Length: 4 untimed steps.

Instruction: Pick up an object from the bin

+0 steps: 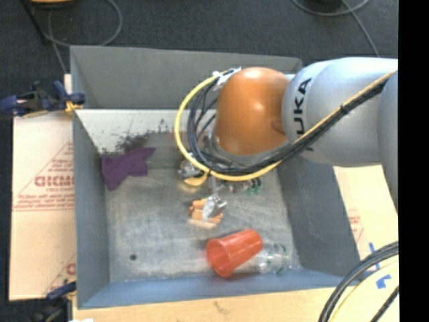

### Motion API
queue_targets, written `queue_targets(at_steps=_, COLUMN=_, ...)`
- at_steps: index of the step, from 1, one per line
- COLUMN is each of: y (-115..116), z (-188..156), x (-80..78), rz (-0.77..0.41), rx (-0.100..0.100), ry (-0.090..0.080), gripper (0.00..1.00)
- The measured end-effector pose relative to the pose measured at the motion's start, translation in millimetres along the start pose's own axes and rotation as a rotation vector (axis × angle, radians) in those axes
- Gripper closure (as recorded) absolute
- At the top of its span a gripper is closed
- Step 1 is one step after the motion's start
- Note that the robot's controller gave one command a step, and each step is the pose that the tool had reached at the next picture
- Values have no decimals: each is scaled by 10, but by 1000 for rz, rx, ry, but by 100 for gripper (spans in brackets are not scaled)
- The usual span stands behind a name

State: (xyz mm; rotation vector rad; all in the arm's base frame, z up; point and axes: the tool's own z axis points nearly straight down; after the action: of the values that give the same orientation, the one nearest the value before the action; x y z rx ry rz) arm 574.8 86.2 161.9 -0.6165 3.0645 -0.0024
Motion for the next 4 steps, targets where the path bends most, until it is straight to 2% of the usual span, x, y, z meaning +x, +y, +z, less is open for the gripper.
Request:
queue_targets(at_steps=1, y=-122, z=274, x=351, rz=-14, rx=-8, ry=17, gripper=0)
queue_targets(at_steps=2, y=-302, z=508, x=399, rz=44, rx=-1, ry=3, gripper=0)
queue_targets(at_steps=3, y=-651, z=799, x=562, rz=38, rx=-5, ry=2, gripper=100)
queue_targets(at_steps=4, y=-651, z=798, x=562, rz=39, rx=-5, ry=2, gripper=100)
